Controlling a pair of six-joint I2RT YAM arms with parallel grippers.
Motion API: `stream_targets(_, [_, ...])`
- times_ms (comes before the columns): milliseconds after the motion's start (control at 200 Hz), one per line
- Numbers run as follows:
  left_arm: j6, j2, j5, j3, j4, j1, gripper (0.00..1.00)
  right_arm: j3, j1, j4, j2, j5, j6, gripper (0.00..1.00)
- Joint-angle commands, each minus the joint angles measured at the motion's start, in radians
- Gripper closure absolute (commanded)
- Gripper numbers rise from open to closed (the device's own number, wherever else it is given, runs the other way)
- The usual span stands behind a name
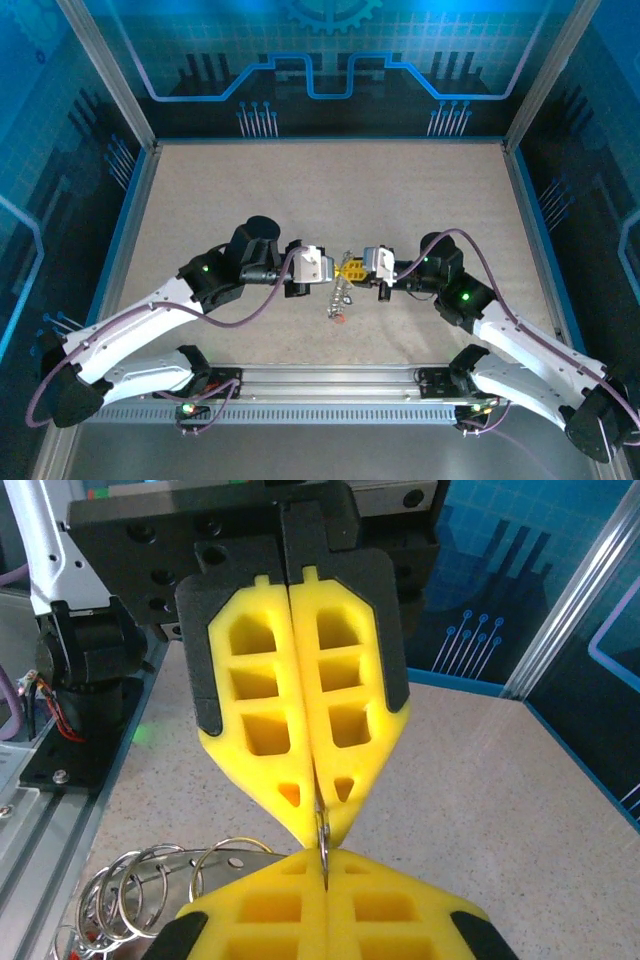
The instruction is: Put the keys on the keyring
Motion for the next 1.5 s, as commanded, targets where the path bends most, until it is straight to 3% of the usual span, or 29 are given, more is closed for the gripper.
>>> stream_targets(0, [0.045,0.007,-0.001,0.072,-0.094,0.004,1.0,0.082,0.012,-0.09,0.001,0.046,-0.071,0.84])
stream_targets(125, [0.088,0.027,-0.006,0.132,-0.204,0.002,1.0,0.109,0.014,-0.171,0.013,0.058,-0.13,0.78])
stream_targets(525, [0.12,0.135,-0.03,0.297,-0.406,-0.027,1.0,0.122,0.048,-0.162,0.053,0.076,-0.145,0.78])
stream_targets(605, [0.118,0.155,-0.03,0.32,-0.435,-0.029,1.0,0.124,0.054,-0.163,0.055,0.073,-0.149,0.84])
stream_targets(695, [0.11,0.169,-0.03,0.343,-0.463,-0.029,0.99,0.121,0.058,-0.161,0.052,0.064,-0.151,1.0])
stream_targets(855, [0.056,0.13,-0.04,0.305,-0.39,-0.028,0.79,0.065,0.054,-0.038,0.018,0.049,-0.069,1.0])
stream_targets(1256, [0.02,0.019,-0.044,0.179,-0.237,-0.011,0.76,0.039,0.022,0.133,-0.03,-0.038,0.092,1.0])
stream_targets(1496, [0.008,0.003,-0.016,0.163,-0.158,-0.011,0.77,0.036,0.022,0.141,-0.031,-0.052,0.091,1.0])
